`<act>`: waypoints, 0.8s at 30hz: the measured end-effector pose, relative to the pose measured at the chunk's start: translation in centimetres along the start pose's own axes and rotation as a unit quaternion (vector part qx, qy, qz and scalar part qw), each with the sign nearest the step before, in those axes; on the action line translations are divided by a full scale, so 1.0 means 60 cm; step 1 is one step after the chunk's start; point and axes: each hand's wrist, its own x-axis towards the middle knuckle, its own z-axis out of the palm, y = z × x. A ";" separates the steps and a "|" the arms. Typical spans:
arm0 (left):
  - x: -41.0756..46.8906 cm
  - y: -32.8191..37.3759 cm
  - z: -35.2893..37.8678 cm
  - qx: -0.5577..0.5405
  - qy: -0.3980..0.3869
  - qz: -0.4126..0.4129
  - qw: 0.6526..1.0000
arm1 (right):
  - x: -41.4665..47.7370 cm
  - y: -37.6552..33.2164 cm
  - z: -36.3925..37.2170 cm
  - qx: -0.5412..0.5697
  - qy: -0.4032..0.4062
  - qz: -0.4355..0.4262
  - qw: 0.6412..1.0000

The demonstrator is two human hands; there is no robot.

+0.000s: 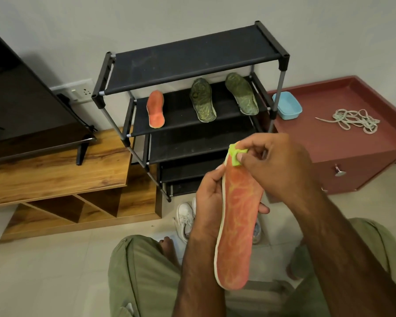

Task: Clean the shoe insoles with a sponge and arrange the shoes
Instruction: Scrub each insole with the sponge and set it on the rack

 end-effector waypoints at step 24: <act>-0.020 0.019 0.007 -0.023 0.010 -0.001 1.000 | 0.007 0.006 -0.008 -0.027 -0.010 0.013 0.999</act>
